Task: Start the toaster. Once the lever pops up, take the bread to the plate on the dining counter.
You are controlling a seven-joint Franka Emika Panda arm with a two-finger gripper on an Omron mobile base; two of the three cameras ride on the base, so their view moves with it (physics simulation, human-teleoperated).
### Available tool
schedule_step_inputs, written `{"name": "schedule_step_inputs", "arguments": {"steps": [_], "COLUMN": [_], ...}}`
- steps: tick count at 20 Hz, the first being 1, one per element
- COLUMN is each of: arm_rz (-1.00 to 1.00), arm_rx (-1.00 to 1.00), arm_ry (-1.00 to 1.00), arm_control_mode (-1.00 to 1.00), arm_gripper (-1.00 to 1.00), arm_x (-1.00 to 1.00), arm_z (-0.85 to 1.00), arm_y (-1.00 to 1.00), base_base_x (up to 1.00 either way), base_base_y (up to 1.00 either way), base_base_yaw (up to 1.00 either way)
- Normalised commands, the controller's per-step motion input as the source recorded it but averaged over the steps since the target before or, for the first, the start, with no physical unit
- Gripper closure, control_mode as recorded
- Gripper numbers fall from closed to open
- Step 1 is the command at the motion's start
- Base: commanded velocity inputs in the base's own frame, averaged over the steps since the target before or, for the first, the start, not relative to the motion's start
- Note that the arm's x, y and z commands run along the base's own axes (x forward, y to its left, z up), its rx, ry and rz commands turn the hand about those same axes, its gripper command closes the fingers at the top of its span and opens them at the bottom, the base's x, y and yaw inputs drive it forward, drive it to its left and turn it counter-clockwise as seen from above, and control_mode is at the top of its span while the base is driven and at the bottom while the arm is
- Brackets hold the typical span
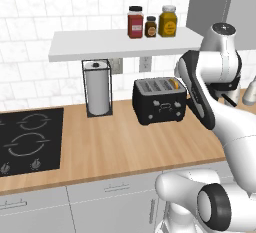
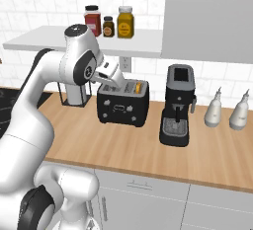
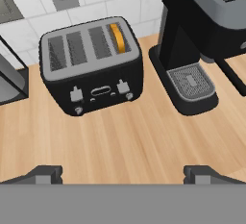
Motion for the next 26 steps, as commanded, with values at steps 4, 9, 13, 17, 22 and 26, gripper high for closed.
{"name": "schedule_step_inputs", "arguments": {"steps": [4, 9, 13, 17, 22, 26], "arm_rz": [0.00, 0.00, 0.00, 0.00, 0.00, 0.00], "arm_rx": [0.00, 0.00, 0.00, 0.00, 0.00, 0.00], "arm_ry": [0.00, 0.00, 0.00, 0.00, 0.00, 0.00], "arm_control_mode": [-1.00, -1.00, -1.00, -1.00, -1.00, -1.00], "arm_gripper": [-1.00, -1.00, -1.00, -1.00, -1.00, -1.00], "arm_x": [0.00, 0.00, 0.00, 0.00, 0.00, 0.00], "arm_z": [0.00, 0.00, 0.00, 0.00, 0.00, 0.00], "arm_y": [0.00, 0.00, 0.00, 0.00, 0.00, 0.00], "base_base_x": [0.00, 0.00, 0.00, 0.00, 0.00, 0.00], "base_base_y": [0.00, 0.00, 0.00, 0.00, 0.00, 0.00], "base_base_yaw": [0.00, 0.00, 0.00, 0.00, 0.00, 0.00]}}
